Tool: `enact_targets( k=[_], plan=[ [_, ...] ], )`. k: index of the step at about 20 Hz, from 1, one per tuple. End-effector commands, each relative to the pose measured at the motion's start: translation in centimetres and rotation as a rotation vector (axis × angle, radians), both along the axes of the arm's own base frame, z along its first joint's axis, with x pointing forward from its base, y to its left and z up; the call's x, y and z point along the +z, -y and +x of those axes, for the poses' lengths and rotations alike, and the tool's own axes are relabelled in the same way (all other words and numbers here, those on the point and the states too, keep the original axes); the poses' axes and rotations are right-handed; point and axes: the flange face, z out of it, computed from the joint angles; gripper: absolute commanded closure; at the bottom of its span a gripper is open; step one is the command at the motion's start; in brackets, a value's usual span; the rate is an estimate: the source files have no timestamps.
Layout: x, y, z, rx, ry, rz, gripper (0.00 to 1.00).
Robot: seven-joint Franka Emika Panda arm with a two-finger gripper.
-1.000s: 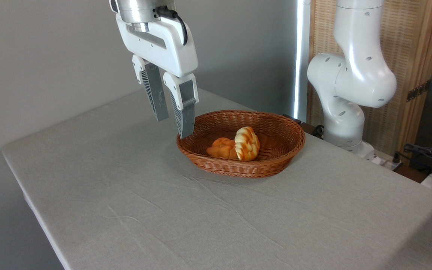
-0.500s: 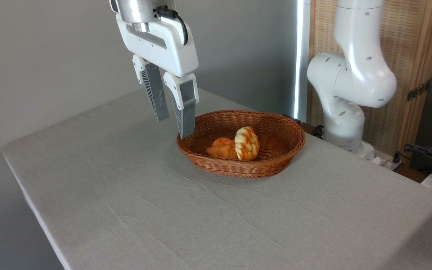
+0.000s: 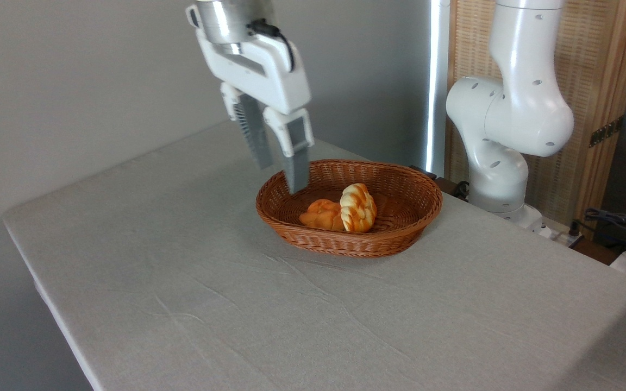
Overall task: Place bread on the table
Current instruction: 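Lower the gripper onto the braided bread roll in the basket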
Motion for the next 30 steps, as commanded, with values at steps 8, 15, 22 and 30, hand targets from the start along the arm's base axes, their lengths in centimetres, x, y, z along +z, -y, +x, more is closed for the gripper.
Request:
enact_targets(
  k=[8,15,22,30],
  plan=[
    [-7.3,0.9,-13.1,-0.044,-0.033,-0.027,0.0],
    [-11.3,2.0,-15.0,-0.047,-0.062,-0.079,0.0],
    [-13.1,3.0,-15.0,-0.05,-0.038,-0.114,0.0],
    [-16.0,2.9,-15.7,-0.045,-0.062,-0.106,0.0]
  ],
)
